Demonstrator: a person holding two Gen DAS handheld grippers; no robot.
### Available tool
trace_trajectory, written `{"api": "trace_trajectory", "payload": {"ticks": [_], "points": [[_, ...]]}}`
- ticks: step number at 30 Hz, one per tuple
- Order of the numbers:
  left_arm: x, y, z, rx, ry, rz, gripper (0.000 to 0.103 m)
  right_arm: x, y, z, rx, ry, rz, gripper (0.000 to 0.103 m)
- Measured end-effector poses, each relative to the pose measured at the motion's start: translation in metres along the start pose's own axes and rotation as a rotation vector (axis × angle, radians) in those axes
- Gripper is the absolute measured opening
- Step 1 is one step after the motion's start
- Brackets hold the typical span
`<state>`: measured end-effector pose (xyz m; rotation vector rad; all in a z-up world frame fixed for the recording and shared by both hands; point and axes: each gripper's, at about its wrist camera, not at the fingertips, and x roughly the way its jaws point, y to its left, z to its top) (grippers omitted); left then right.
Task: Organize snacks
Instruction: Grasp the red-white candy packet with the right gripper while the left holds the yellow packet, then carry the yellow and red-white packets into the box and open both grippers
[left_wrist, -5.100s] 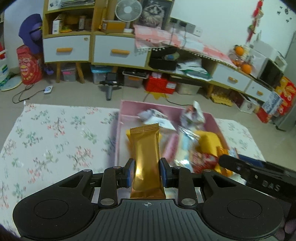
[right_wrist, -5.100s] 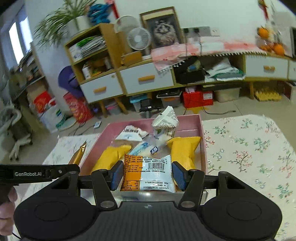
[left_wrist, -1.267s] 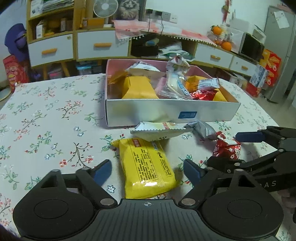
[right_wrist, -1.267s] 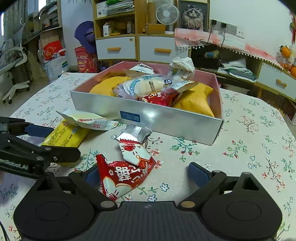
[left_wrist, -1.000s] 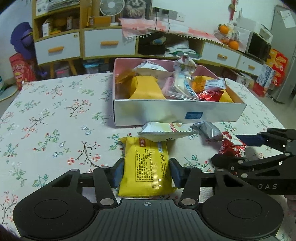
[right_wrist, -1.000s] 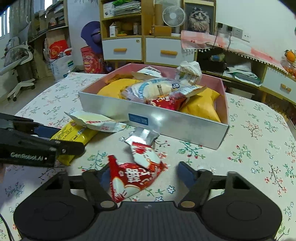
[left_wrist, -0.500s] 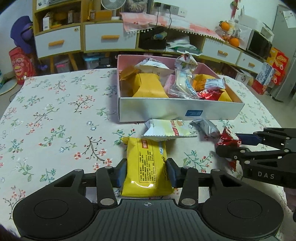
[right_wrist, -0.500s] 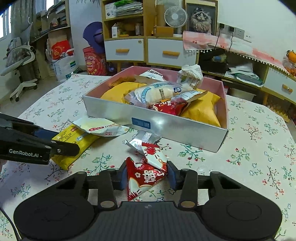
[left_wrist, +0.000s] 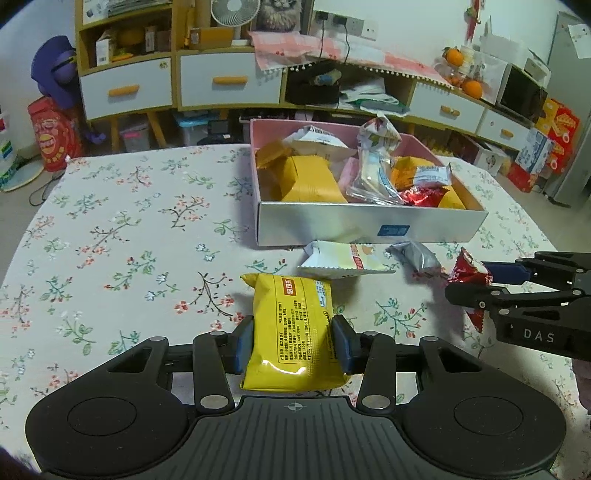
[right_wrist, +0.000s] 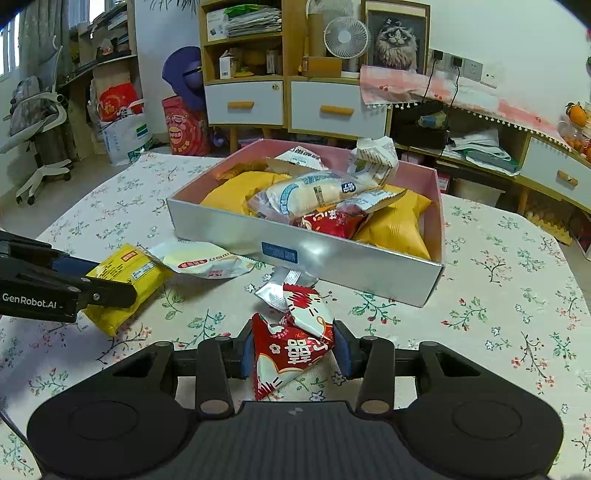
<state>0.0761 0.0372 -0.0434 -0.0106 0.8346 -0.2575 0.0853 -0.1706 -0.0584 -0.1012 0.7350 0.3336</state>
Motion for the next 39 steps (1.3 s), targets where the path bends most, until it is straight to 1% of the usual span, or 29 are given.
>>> {"api": "trace_trajectory", "payload": {"ticks": [9,14,21,29,35,39], "points": [[-0.013,0.01,0.0,-0.013,0.015,0.017,0.041,-0.009,0.001,0.004,0.009,-0.016,-0.013,0.011],[-0.017,0.023,-0.002,-0.058,0.043,0.047,0.041,-0.012,0.001,0.006,0.014,-0.01,-0.026,0.011],[-0.024,0.036,0.006,-0.115,0.028,0.061,0.041,-0.016,-0.002,0.015,0.056,-0.028,-0.037,0.011],[-0.023,0.031,0.026,-0.165,-0.024,0.013,0.041,-0.014,-0.009,0.03,0.121,-0.065,-0.042,0.011],[-0.016,0.018,0.042,-0.214,-0.047,-0.034,0.041,-0.012,-0.014,0.039,0.183,-0.086,-0.055,0.011],[-0.009,0.004,0.05,-0.23,-0.063,-0.071,0.041,-0.012,-0.019,0.049,0.229,-0.117,-0.045,0.011]]}}
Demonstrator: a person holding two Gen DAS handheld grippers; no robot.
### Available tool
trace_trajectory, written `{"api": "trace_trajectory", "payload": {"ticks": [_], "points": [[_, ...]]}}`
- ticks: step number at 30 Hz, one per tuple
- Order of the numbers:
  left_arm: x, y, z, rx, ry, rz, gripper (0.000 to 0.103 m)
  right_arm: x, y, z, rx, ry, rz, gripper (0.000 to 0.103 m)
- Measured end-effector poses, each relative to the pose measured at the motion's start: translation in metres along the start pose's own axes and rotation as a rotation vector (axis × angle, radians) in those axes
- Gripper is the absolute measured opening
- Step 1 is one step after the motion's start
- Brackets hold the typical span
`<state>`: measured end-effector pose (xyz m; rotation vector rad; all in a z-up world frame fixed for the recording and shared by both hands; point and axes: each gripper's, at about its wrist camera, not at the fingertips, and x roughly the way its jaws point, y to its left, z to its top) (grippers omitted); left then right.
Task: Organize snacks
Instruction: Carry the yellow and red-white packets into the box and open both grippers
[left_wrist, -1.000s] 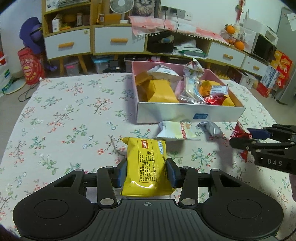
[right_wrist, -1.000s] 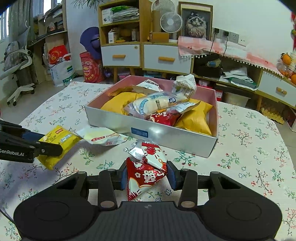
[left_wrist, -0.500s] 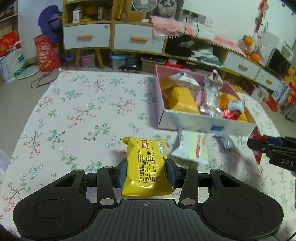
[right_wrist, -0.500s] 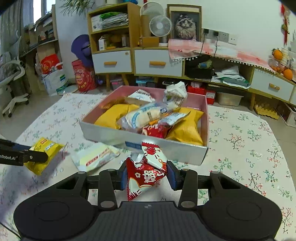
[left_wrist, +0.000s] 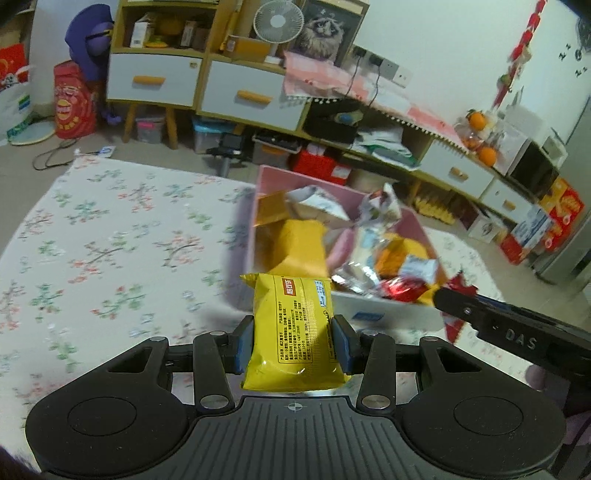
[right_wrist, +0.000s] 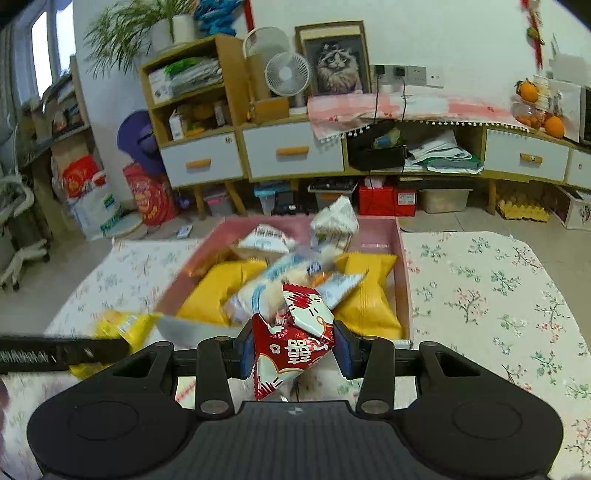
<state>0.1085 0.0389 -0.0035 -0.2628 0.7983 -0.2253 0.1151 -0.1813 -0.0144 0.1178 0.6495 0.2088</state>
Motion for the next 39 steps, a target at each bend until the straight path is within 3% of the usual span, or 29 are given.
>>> {"api": "trace_trajectory", "payload": {"ticks": [12,20,33,37,39], "points": [[0.044,-0.027,0.034,0.042,-0.029,-0.063,0.041,0.018,-0.018,0.024,0.179,-0.041,0.029,0.011],[0.079,-0.046,0.056,0.143,-0.032,-0.056,0.041,0.04,-0.025,0.04,0.215,-0.044,0.062,0.011],[0.116,-0.045,0.07,0.15,-0.043,-0.045,0.041,0.064,-0.051,0.042,0.296,-0.047,0.075,0.012],[0.117,-0.049,0.071,0.172,-0.059,-0.057,0.042,0.066,-0.053,0.043,0.294,-0.051,0.063,0.015],[0.117,-0.049,0.07,0.187,-0.06,-0.071,0.049,0.065,-0.055,0.043,0.31,-0.053,0.066,0.024]]}}
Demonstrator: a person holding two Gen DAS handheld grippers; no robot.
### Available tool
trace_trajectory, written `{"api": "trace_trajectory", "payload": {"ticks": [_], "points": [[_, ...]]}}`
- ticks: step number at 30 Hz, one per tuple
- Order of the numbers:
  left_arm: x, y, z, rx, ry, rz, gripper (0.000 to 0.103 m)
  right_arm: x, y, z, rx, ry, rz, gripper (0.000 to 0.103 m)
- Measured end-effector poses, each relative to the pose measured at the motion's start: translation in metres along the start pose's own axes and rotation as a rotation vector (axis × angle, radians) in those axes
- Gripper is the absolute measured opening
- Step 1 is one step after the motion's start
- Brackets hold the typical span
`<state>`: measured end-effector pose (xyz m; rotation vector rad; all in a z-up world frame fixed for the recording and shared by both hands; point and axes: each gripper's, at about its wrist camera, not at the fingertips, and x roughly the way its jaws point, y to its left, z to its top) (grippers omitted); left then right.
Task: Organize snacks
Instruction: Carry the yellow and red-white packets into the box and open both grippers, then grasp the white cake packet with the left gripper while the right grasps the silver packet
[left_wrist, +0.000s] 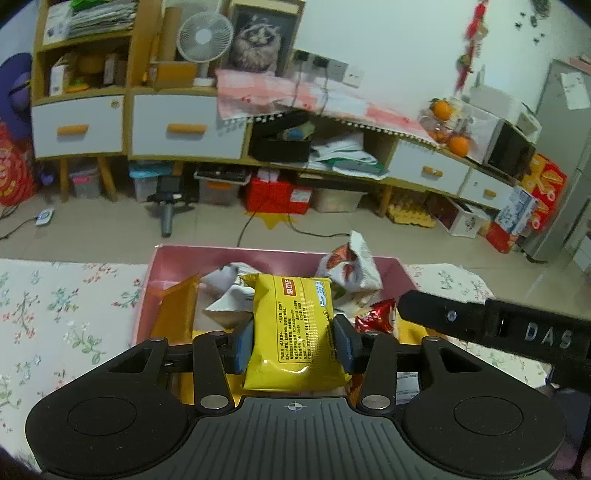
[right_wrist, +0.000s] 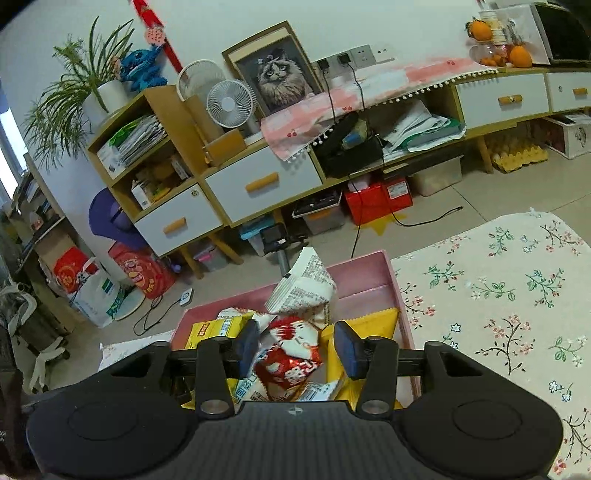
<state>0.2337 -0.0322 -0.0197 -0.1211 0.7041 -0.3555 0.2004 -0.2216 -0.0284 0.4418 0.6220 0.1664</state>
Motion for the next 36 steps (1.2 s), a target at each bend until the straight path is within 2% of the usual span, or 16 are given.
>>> {"api": "trace_trajectory", "payload": {"ticks": [1,3,13,20,36], "points": [[-0.001,-0.001,-0.001,0.007,-0.002,-0.004,0.058,-0.001,-0.001,0.0,0.01,-0.001,-0.001,0.032],[-0.004,-0.003,-0.003,0.021,-0.013,0.002,0.069,-0.004,-0.002,0.001,0.014,-0.006,-0.001,0.033],[-0.025,-0.005,-0.01,0.05,0.005,0.022,0.079,-0.018,0.007,0.003,-0.035,-0.014,-0.024,0.051],[-0.05,-0.008,-0.018,0.067,0.019,0.037,0.083,-0.033,0.011,-0.001,-0.051,-0.002,-0.046,0.062],[-0.103,-0.012,-0.047,0.063,0.065,0.075,0.095,-0.073,0.035,-0.018,-0.14,0.038,-0.103,0.074]]}}
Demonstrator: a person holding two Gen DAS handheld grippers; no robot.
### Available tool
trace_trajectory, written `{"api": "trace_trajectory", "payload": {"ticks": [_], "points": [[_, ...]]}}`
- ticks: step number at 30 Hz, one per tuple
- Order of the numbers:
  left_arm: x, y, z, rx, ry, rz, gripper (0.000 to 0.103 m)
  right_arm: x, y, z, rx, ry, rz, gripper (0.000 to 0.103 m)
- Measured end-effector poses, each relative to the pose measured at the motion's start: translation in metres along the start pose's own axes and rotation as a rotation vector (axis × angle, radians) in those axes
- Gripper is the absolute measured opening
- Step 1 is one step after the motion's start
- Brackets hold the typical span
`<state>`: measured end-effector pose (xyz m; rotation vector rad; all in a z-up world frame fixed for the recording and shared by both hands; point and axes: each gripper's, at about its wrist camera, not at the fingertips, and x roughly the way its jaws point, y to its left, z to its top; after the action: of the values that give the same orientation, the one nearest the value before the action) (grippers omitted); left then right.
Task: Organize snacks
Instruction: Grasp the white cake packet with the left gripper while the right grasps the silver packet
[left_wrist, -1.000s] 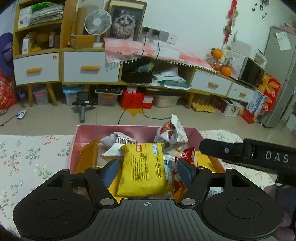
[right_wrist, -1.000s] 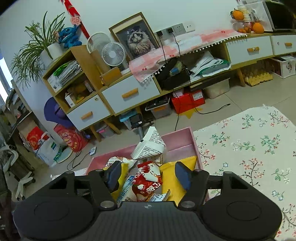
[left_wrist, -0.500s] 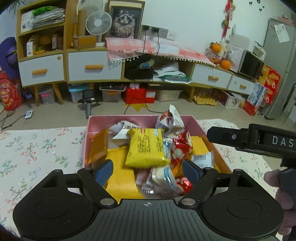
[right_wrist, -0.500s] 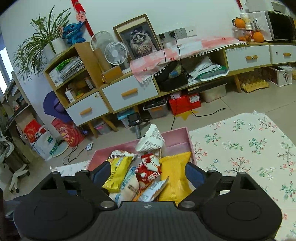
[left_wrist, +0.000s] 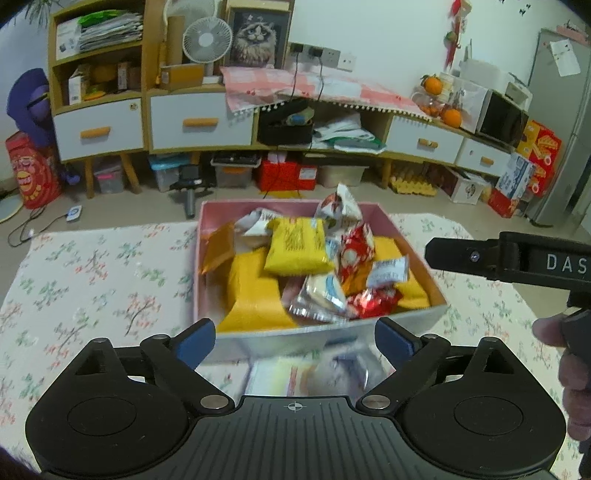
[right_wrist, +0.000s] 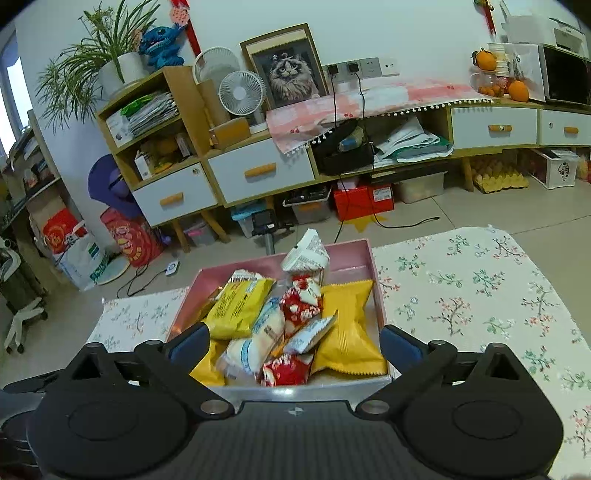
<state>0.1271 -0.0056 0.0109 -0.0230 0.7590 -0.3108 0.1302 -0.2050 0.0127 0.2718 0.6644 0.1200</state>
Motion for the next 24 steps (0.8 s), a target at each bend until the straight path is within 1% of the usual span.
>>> {"api": "trace_trajectory", "payload": {"ticks": [5,7,10,13,15,17,20,24], "points": [[-0.01,-0.001,-0.016,0.02,0.03,0.029,0.095,-0.008,0.006,-0.009,-0.045,0.014,-0.036,0.075],[-0.013,-0.001,-0.025,0.035,0.026,0.037,0.095,-0.009,0.006,-0.016,-0.056,0.019,-0.048,0.076],[-0.013,-0.002,-0.038,0.096,0.039,0.062,0.096,-0.007,0.003,-0.029,-0.068,0.023,-0.056,0.077],[-0.01,-0.001,-0.045,0.136,0.054,0.076,0.096,-0.001,0.008,-0.037,-0.139,0.068,-0.077,0.077],[-0.006,0.001,-0.049,0.134,0.067,0.068,0.096,0.0,0.01,-0.042,-0.175,0.074,-0.09,0.077],[-0.001,0.002,-0.051,0.132,0.077,0.064,0.096,0.004,0.011,-0.045,-0.182,0.093,-0.098,0.077],[0.005,0.003,-0.054,0.146,0.061,0.056,0.096,0.011,0.011,-0.049,-0.174,0.124,-0.112,0.077],[0.018,0.004,-0.059,0.161,0.052,0.043,0.096,0.017,0.011,-0.055,-0.2,0.142,-0.128,0.077]]}}
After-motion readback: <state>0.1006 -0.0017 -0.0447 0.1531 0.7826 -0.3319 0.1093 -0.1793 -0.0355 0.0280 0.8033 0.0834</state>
